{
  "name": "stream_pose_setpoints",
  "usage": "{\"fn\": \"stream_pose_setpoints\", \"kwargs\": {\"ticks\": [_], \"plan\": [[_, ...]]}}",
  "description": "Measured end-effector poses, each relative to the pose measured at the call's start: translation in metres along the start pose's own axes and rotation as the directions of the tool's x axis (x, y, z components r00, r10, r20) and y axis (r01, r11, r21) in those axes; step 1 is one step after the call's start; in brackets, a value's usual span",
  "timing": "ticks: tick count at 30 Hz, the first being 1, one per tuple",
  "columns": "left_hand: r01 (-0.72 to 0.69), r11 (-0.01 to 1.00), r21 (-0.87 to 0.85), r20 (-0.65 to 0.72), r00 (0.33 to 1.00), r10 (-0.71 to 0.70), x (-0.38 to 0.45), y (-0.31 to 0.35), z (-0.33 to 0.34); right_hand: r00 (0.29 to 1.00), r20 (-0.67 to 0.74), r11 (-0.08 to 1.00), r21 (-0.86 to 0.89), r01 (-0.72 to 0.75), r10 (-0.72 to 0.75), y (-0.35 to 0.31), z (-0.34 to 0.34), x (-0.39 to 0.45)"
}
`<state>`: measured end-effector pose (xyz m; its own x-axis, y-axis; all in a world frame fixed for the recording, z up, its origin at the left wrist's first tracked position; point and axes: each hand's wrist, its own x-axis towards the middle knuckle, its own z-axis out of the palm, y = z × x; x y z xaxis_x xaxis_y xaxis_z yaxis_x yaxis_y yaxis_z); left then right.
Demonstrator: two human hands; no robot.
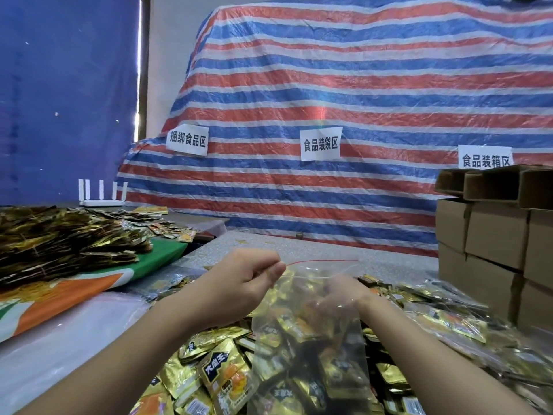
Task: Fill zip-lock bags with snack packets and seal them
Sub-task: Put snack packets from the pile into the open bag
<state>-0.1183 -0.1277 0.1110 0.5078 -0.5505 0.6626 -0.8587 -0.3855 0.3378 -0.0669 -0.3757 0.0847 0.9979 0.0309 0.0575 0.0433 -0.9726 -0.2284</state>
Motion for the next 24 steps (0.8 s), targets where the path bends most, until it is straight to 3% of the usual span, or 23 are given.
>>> {"fn": "stream_pose_setpoints", "kwargs": {"ticks": [6, 9, 11, 13, 16, 18, 20, 24], "plan": [[-0.021, 1.000, -0.004, 0.011, 1.000, 0.021, -0.002, -0.001, -0.002, 0.995, 0.044, 0.990, 0.100, -0.095, 0.091, -0.010, -0.002, 0.008], [-0.038, 0.999, -0.017, -0.012, 0.999, 0.037, -0.003, 0.001, -0.001, 0.996, 0.061, 0.982, 0.173, -0.070, 0.060, -0.007, -0.008, 0.005], [-0.020, 0.999, -0.046, -0.039, 0.999, 0.019, -0.003, 0.002, 0.000, 0.997, -0.006, 0.954, 0.293, -0.066, 0.071, 0.000, -0.017, 0.002], [-0.015, 0.999, -0.039, -0.050, 0.999, 0.013, -0.003, 0.002, 0.001, 0.985, -0.093, 0.857, 0.510, -0.075, 0.142, 0.009, -0.030, -0.002], [0.000, 0.999, -0.038, -0.022, 1.000, -0.001, -0.002, 0.004, 0.001, 0.958, -0.222, 0.694, 0.719, 0.034, 0.183, 0.021, -0.057, -0.009], [0.008, 0.999, -0.042, -0.011, 1.000, -0.009, -0.001, 0.007, 0.000, 0.942, -0.275, 0.475, 0.866, 0.158, 0.190, 0.022, -0.078, -0.019], [0.017, 1.000, -0.017, -0.004, 1.000, -0.017, 0.001, 0.010, -0.002, 0.941, -0.299, 0.256, 0.933, 0.253, 0.159, 0.016, -0.096, -0.031], [0.047, 0.997, 0.056, 0.052, 0.997, -0.050, 0.006, 0.018, -0.004, 0.941, -0.336, 0.095, 0.936, 0.339, -0.046, -0.008, -0.119, -0.058]]}}
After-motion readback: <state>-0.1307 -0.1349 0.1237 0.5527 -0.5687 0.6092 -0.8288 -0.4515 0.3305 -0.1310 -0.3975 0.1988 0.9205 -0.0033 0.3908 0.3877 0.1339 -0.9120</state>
